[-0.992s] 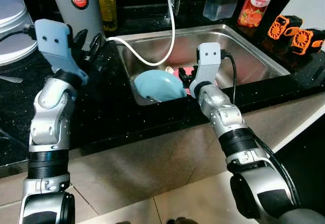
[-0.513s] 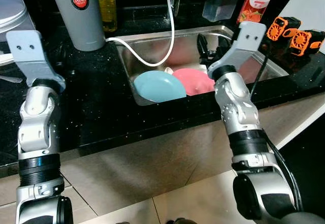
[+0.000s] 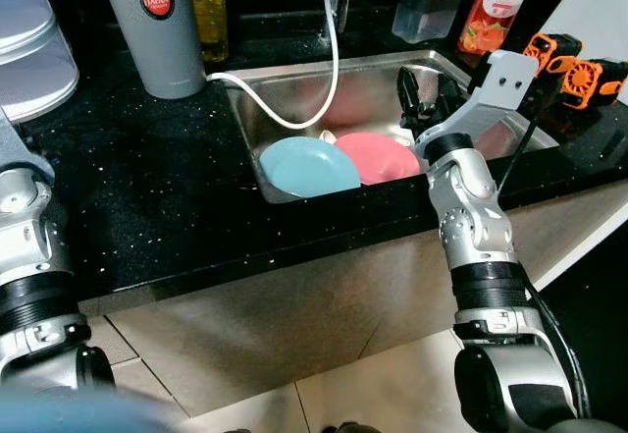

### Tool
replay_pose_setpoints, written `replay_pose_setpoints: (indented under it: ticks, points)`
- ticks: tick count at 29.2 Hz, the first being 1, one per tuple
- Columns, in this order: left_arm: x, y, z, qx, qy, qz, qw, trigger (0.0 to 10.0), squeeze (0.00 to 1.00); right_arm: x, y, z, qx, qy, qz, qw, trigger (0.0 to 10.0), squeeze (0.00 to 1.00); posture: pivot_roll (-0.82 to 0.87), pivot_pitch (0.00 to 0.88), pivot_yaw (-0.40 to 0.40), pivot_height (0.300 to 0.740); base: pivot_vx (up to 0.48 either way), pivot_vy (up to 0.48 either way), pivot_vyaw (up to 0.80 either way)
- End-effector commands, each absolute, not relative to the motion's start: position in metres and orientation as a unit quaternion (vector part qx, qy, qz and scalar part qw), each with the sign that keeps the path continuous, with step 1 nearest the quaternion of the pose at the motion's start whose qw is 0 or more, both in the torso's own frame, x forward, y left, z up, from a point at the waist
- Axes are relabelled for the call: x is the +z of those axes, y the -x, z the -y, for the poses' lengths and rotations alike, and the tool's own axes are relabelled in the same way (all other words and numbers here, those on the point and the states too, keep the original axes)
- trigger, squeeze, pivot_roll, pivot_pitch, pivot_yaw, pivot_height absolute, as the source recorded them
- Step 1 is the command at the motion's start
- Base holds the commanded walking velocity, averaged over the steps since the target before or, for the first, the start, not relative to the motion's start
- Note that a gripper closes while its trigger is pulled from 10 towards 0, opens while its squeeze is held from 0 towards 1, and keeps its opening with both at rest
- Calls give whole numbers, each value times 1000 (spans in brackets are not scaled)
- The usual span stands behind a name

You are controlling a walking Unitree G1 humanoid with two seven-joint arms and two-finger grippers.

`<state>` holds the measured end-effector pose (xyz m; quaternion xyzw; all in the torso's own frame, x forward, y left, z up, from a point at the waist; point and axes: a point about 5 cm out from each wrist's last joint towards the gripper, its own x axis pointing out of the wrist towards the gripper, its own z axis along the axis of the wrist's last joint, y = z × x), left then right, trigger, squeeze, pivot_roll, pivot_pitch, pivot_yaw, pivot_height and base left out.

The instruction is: Kitchen organization

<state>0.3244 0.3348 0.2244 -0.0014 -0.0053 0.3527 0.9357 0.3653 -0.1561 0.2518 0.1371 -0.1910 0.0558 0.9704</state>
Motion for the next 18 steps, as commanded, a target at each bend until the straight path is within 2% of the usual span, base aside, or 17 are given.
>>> replay_pose_setpoints:
  ticks: [1,6,10,18]
  points:
    - [230,-325,-342,365,-13,9,931,10000,0,251,-363,160,54,-139,191,970,10000,0,137,46,-51,740,0,0,0]
    - [231,-330,-347,378,-9,1,926,10000,0,256,-357,166,70,-109,198,972,10000,0,89,70,-56,740,0,0,0]
    - [232,-334,-359,407,9,0,913,10000,0,262,-347,175,110,-30,195,974,10000,0,33,96,-65,740,0,0,0]
    - [228,-333,-378,442,49,-13,896,10000,0,272,-335,176,119,-12,210,970,10000,0,-14,110,-74,740,0,0,0]
